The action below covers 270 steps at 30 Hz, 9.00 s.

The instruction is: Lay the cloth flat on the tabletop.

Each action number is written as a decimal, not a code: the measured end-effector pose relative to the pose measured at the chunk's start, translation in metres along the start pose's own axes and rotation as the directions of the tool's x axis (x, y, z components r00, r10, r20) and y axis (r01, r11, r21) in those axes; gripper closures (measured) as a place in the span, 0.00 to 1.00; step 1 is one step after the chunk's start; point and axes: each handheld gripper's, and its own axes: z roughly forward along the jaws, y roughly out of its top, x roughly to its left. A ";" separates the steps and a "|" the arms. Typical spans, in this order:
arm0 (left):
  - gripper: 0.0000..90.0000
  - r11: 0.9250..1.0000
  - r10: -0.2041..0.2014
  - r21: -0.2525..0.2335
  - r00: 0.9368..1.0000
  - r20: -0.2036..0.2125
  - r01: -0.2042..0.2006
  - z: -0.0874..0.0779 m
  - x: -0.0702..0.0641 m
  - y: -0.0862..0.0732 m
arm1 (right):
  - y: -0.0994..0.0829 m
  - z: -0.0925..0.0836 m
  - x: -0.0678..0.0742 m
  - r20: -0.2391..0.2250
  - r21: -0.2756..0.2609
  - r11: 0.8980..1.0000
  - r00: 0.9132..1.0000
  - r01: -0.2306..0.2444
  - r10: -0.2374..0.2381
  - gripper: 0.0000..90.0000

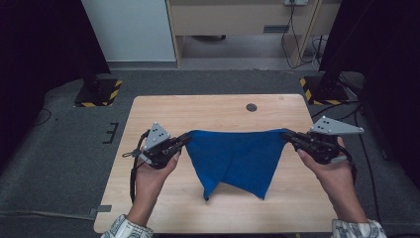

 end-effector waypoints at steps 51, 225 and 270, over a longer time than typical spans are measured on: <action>0.97 0.974 -0.041 0.217 0.991 -0.127 0.068 0.123 0.073 -0.028 | -0.056 0.135 -0.073 0.082 0.173 0.975 0.989 -0.138 0.125 0.93; 1.00 0.927 -0.058 0.356 0.985 -0.164 0.114 0.155 0.089 -0.104 | -0.106 0.178 -0.064 0.173 0.355 0.905 0.968 -0.236 0.185 0.97; 0.15 0.949 -0.087 0.286 0.983 -0.160 0.130 0.107 0.079 -0.103 | -0.087 0.201 -0.014 0.090 0.308 0.938 0.987 -0.158 0.136 0.17</action>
